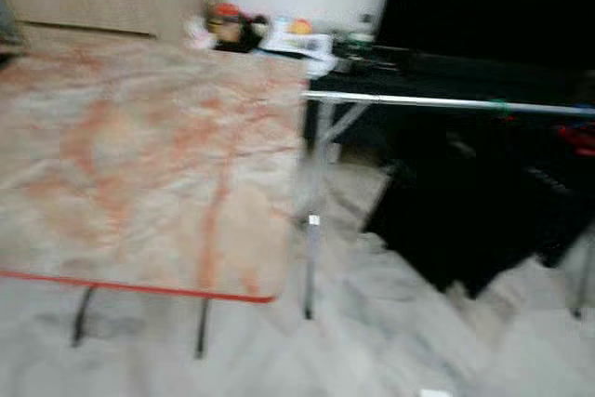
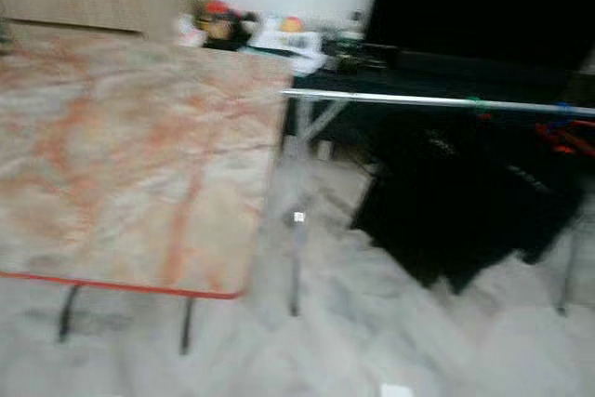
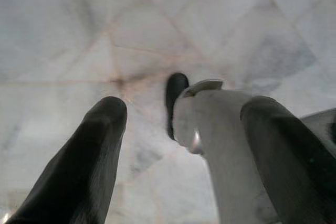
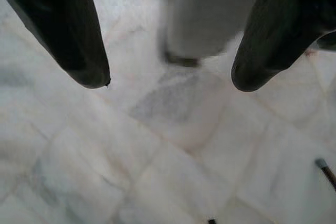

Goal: Hang hanger

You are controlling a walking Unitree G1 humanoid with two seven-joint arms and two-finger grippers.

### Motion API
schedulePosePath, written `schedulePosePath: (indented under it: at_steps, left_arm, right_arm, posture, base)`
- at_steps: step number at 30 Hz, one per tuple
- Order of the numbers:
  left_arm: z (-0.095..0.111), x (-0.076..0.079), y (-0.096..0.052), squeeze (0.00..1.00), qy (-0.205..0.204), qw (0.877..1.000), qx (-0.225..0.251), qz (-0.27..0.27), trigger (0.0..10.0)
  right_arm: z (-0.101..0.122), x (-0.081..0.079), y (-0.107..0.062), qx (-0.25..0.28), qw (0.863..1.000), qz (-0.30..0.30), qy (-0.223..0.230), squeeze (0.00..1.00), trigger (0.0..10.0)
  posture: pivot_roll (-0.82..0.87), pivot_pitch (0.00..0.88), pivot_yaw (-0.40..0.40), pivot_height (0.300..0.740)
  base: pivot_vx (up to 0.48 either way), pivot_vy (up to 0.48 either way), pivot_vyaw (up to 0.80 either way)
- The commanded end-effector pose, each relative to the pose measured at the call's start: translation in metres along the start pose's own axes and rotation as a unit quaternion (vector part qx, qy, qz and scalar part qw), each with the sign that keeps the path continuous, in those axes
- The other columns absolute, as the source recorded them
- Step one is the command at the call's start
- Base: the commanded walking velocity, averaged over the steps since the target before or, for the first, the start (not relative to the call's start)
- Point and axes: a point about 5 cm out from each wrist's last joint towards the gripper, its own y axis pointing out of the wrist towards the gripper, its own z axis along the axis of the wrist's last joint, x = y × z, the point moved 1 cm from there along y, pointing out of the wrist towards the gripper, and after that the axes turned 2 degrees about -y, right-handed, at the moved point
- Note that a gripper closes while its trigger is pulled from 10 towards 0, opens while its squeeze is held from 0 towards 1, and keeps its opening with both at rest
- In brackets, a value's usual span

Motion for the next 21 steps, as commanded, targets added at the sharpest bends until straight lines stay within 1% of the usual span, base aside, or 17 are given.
schedulePosePath:
  at_steps: [1, 5, 8, 12, 14, 16, 21]
  left_arm:
    - [0.0168, -0.0132, -0.0007, 0.0, 0.079, 0.997, 0.022, 0.012, 10.0]
    - [0.0152, -0.0131, -0.0008, 0.0, 0.079, 0.997, 0.019, 0.012, 10.0]
    - [0.014, -0.0123, -0.0007, 0.0, 0.078, 0.997, 0.017, 0.013, 10.0]
    - [0.013, -0.0116, -0.0006, 0.0, 0.076, 0.997, 0.015, 0.013, 10.0]
    - [0.0127, -0.0113, -0.0005, 0.0, 0.076, 0.997, 0.014, 0.013, 10.0]
    - [0.0121, -0.0108, -0.0005, 0.0, 0.074, 0.997, 0.013, 0.013, 10.0]
    - [0.0111, -0.0106, -0.0005, 0.0, 0.072, 0.997, 0.012, 0.013, 10.0]
  right_arm:
    - [-0.0042, 0.0322, -0.0064, 0.014, 0.994, -0.019, 0.11, 0.0, 10.0]
    - [-0.004, 0.0324, -0.0064, 0.014, 0.994, -0.018, 0.104, 0.0, 10.0]
    - [-0.0034, 0.0327, -0.0064, 0.014, 0.995, -0.018, 0.098, 0.0, 10.0]
    - [-0.0033, 0.0337, -0.0065, 0.015, 0.995, -0.023, 0.097, 0.0, 10.0]
    - [-0.0037, 0.0342, -0.0066, 0.016, 0.994, -0.026, 0.104, 0.0, 10.0]
    - [-0.0037, 0.0352, -0.0068, 0.014, 0.995, -0.028, 0.095, 0.0, 10.0]
    - [0.0018, 0.0395, -0.0075, 0.04, 0.994, -0.05, 0.089, 0.0, 10.0]
  posture:
    - [0.07, 0.0, -0.002, 0.74]
    - [0.08, 0.0, -0.005, 0.74]
    - [0.08, 0.0, -0.007, 0.74]
    - [0.07, 0.0, -0.008, 0.74]
    - [0.07, 0.0, -0.009, 0.74]
    - [0.07, 0.0, -0.011, 0.74]
    - [0.07, 0.0, -0.013, 0.74]
  base:
    - [0.0, -0.48, 0.0]
    - [0.0, -0.48, 0.0]
    - [0.0, -0.29, 0.0]
    - [0.0, 0.0, 0.0]
    - [0.0, 0.0, 0.0]
    - [0.0, 0.0, 0.0]
    - [0.0, 0.0, 0.0]
